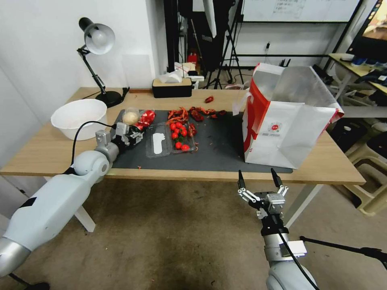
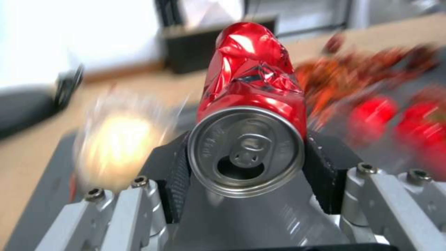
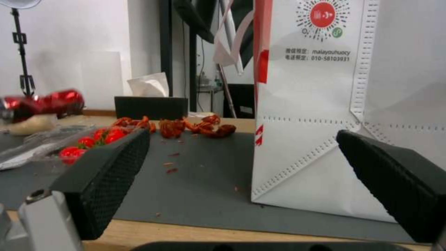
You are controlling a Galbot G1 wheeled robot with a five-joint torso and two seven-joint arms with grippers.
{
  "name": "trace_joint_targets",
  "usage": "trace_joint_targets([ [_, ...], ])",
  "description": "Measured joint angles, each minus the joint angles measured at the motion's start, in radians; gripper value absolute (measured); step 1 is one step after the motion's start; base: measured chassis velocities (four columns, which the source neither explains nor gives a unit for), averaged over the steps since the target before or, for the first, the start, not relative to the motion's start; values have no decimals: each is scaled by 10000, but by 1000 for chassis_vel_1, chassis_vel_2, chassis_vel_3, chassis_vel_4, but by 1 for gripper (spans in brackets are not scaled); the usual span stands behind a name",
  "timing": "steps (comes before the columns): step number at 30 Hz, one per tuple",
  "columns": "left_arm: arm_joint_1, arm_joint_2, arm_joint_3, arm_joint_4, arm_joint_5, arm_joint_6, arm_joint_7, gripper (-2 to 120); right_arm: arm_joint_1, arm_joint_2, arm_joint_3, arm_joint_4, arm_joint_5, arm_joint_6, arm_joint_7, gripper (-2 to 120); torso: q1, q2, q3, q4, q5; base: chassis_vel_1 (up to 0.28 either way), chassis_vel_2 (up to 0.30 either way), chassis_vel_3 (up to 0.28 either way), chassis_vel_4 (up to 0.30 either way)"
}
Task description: Pick up the trash from the table and place it into the takeout bag.
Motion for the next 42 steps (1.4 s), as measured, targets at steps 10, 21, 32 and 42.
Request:
trace_joint_targets([
  [10, 63, 152, -143, -328, 577, -872, 599, 51, -50, 10, 9, 2, -22, 46, 4, 100, -2, 0, -1, 1, 0, 0, 0, 0, 0],
  [21, -3282, 235, 1784, -1263, -1240, -2399, 3620, 51, -97, 45, 58, 33, -54, 77, 12, 100, -2, 0, -1, 0, 3, 0, 0, 0, 0],
  [32, -7415, -1780, 5697, -304, -2456, -2371, 3657, 51, -106, 103, 130, 148, -52, 45, 27, 100, -1, 0, 0, 1, 6, 0, 0, 0, 0],
  [42, -8712, -3181, 7008, 476, -3003, -2154, 3626, 51, -115, 105, 163, 148, -43, 46, 36, 100, -1, -1, 0, -1, 0, 0, 0, 0, 0],
])
